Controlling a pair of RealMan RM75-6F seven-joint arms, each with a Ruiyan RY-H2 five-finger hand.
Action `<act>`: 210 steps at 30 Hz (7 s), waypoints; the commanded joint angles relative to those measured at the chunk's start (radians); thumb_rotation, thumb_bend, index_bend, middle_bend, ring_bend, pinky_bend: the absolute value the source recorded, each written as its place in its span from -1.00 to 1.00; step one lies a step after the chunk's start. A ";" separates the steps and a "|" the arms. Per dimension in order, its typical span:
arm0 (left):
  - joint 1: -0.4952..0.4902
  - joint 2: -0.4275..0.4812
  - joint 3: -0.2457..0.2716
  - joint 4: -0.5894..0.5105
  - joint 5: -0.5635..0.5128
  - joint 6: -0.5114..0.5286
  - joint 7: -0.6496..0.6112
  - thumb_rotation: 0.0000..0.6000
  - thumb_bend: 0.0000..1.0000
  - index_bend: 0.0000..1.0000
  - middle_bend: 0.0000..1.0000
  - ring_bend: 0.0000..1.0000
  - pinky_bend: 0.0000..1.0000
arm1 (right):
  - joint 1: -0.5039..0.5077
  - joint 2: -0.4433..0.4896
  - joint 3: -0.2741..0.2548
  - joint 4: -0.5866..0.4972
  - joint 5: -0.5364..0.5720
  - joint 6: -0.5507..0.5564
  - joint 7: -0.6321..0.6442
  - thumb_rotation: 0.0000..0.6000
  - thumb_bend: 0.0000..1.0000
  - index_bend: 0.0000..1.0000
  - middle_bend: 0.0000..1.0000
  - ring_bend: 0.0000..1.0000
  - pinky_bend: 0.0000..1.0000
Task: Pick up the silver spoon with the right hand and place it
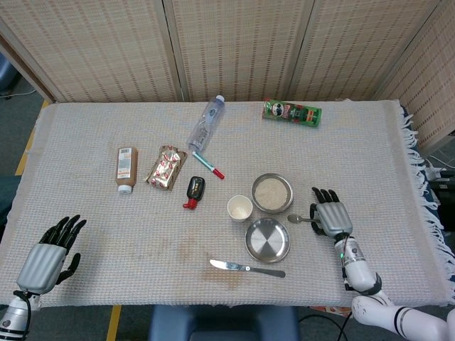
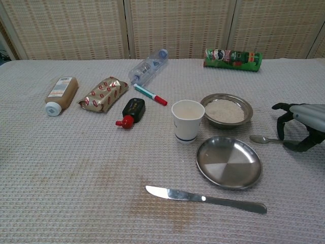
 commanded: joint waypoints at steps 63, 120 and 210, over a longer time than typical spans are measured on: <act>-0.006 0.003 -0.004 -0.005 -0.009 -0.006 0.000 1.00 0.02 -1.00 -1.00 -1.00 -0.64 | 0.350 -0.096 0.054 0.034 0.238 0.097 -0.826 1.00 -0.31 0.21 -1.00 -1.00 -1.00; -0.013 -0.007 -0.003 -0.008 -0.019 -0.019 0.023 1.00 0.02 -1.00 -1.00 -1.00 -0.64 | 0.348 0.002 0.075 -0.181 0.148 0.100 -0.468 1.00 -0.31 0.23 -1.00 -1.00 -1.00; -0.007 -0.004 0.015 -0.013 0.026 -0.001 0.029 1.00 0.07 -1.00 -1.00 -1.00 -0.60 | 0.102 -0.029 -0.215 -0.267 -0.144 0.259 -0.419 1.00 -0.31 -0.30 -1.00 -1.00 -1.00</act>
